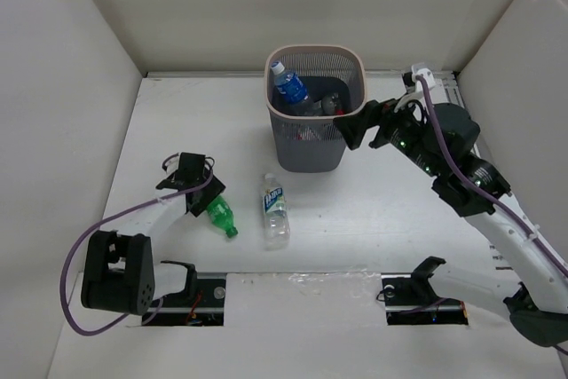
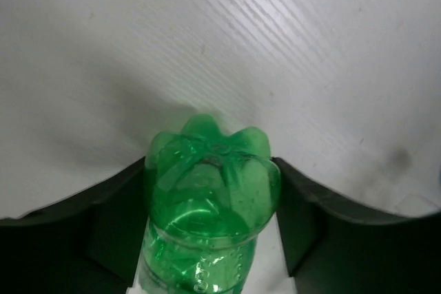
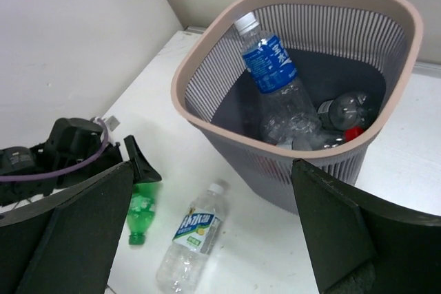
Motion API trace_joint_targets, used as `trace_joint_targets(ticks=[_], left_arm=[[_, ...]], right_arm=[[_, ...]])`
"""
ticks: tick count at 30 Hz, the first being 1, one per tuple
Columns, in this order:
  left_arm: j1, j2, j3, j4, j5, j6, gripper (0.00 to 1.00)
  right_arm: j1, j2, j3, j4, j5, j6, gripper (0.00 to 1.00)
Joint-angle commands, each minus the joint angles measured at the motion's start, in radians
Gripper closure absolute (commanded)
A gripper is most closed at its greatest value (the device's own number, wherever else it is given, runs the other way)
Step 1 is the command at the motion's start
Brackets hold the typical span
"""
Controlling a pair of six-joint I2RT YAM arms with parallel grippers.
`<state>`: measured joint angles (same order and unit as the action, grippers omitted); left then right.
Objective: Put the plastic bottles in the bin
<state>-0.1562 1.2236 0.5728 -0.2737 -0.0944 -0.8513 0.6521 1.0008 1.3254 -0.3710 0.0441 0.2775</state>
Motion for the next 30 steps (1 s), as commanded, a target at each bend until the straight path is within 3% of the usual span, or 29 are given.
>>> trace_joint_targets(ticks=[1, 3, 9, 13, 17, 19, 25, 30], left_arm=[[0.004, 0.024, -0.033, 0.054, -0.004, -0.009, 0.41], [0.004, 0.034, -0.033, 0.054, -0.004, -0.009, 0.68], [0.004, -0.047, -0.008, 0.033, 0.054, 0.021, 1.0], [-0.017, -0.264, 0.073, 0.005, 0.157, 0.072, 1.0], [-0.048, -0.464, 0.218, -0.005, 0.257, 0.122, 1.0], [-0.048, -0.496, 0.318, -0.03, 0.326, 0.149, 1.0], [-0.048, -0.516, 0.481, -0.01, 0.58, 0.235, 1.0], [-0.048, -0.49, 0.601, 0.001, 0.734, 0.287, 1.0]], right_arm=[[0.04, -0.019, -0.034, 0.052, -0.022, 0.009, 0.0], [0.061, -0.04, -0.071, 0.072, -0.058, 0.029, 0.0], [0.165, -0.073, -0.175, 0.116, -0.157, 0.052, 0.0], [0.231, -0.091, -0.258, 0.251, -0.377, 0.052, 0.0], [0.308, -0.042, -0.293, 0.296, -0.34, 0.052, 0.0], [0.343, -0.016, -0.304, 0.334, -0.294, 0.065, 0.0], [0.428, 0.094, -0.376, 0.661, -0.167, 0.101, 0.0], [0.448, 0.266, -0.197, 0.721, -0.124, 0.101, 0.0]])
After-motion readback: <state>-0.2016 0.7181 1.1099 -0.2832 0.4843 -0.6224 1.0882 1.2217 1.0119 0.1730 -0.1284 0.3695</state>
